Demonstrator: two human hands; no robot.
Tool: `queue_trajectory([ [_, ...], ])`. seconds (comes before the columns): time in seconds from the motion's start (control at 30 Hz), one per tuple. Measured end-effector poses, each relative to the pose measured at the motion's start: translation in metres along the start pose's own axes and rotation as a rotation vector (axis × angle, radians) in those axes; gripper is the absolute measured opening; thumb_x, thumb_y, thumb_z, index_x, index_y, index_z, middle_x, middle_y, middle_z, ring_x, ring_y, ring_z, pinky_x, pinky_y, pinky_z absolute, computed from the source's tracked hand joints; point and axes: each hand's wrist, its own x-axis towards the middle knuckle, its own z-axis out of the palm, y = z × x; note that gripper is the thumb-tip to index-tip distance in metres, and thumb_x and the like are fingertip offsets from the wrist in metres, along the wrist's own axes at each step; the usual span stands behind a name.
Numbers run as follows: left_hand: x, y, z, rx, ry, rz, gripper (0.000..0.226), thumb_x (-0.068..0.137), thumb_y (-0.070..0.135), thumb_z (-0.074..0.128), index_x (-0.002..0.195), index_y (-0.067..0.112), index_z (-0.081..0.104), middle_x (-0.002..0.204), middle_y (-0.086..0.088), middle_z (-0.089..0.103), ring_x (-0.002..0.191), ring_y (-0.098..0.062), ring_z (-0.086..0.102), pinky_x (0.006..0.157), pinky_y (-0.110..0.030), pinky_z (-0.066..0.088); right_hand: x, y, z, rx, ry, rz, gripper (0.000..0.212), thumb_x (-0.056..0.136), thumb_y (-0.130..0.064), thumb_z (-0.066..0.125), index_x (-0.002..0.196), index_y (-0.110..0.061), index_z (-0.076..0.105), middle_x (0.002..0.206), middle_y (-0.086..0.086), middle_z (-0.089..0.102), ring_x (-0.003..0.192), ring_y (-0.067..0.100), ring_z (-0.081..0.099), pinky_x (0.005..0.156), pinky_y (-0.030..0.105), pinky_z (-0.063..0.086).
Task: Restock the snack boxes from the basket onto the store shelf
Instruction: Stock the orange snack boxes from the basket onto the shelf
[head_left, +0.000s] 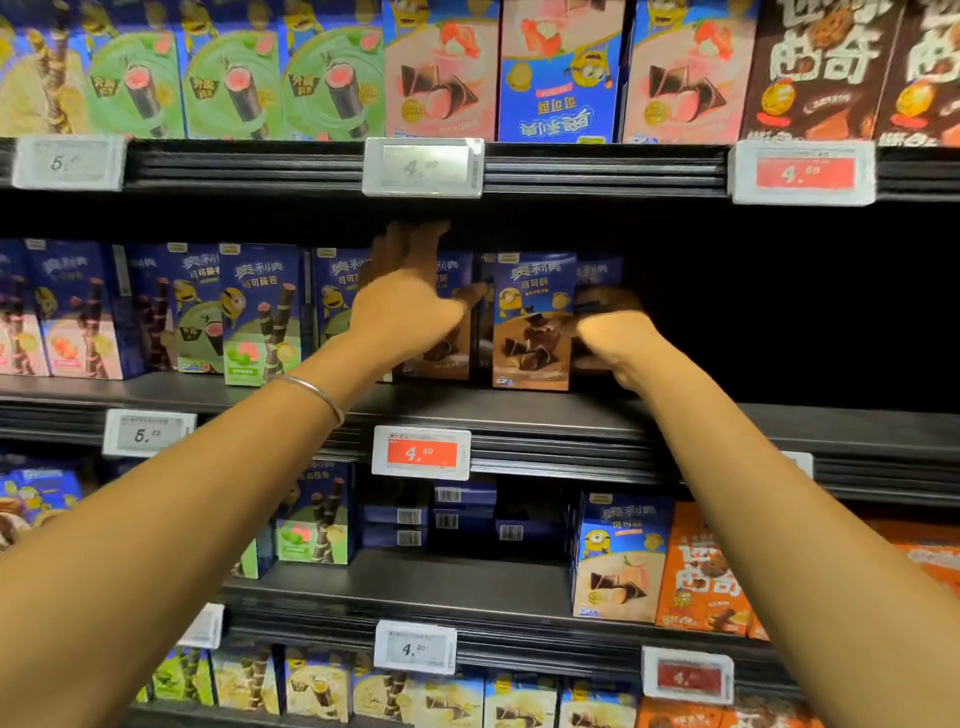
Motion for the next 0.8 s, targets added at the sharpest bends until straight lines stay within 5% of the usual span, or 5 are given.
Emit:
queue_trajectory([
  [0.23, 0.029, 0.006, 0.015, 0.197, -0.197, 0.049, 0.109, 0.080, 0.060, 0.078, 0.164, 0.034, 0.012, 0.167, -0.009, 0.021, 0.152, -0.040, 0.027, 0.121, -0.055, 0.032, 0.015, 0.003, 0.021, -0.098, 0.030, -0.070, 0.027, 0.084, -0.016, 0.081, 0.098, -0.026, 0.060, 0.109, 0.013, 0.071, 0.098, 0.035, 0.070, 0.081, 0.052, 0.062],
  [0.4, 0.041, 0.003, 0.022, 0.230, -0.213, 0.109, 0.118, 0.075, 0.070, 0.078, 0.164, 0.029, 0.014, 0.168, -0.012, 0.024, 0.153, -0.040, 0.025, 0.126, -0.055, 0.023, 0.026, 0.005, 0.017, -0.268, 0.009, -0.092, 0.035, 0.086, -0.019, 0.080, 0.116, -0.017, 0.064, 0.120, 0.013, 0.068, 0.110, 0.034, 0.066, 0.095, 0.049, 0.057],
  [0.6, 0.053, 0.012, 0.027, 0.275, -0.211, 0.173, 0.118, 0.070, 0.079, 0.075, 0.163, 0.032, 0.019, 0.170, -0.007, 0.025, 0.156, -0.037, 0.023, 0.126, -0.058, 0.015, 0.044, 0.002, -0.027, -0.327, 0.408, -0.071, 0.043, 0.077, -0.035, 0.078, 0.114, -0.015, 0.068, 0.121, 0.010, 0.070, 0.111, 0.029, 0.066, 0.091, 0.035, 0.053],
  [0.7, 0.059, 0.018, 0.028, 0.298, -0.256, 0.212, 0.119, 0.067, 0.083, 0.074, 0.162, 0.033, 0.022, 0.168, -0.005, 0.029, 0.154, -0.038, 0.028, 0.124, -0.061, 0.020, 0.051, 0.007, -0.037, -0.127, 0.342, -0.030, 0.076, 0.061, -0.044, 0.083, 0.129, -0.018, 0.062, 0.132, 0.009, 0.063, 0.122, 0.030, 0.059, 0.103, 0.048, 0.051],
  [0.8, 0.067, 0.024, 0.028, 0.335, -0.335, 0.219, 0.124, 0.063, 0.086, 0.073, 0.163, 0.033, 0.021, 0.169, -0.004, 0.030, 0.152, -0.036, 0.032, 0.122, -0.063, 0.027, 0.058, 0.017, -0.040, 0.026, 0.154, 0.013, 0.068, 0.067, -0.035, 0.091, 0.128, -0.018, 0.066, 0.123, 0.005, 0.070, 0.107, 0.022, 0.070, 0.093, 0.042, 0.057],
])
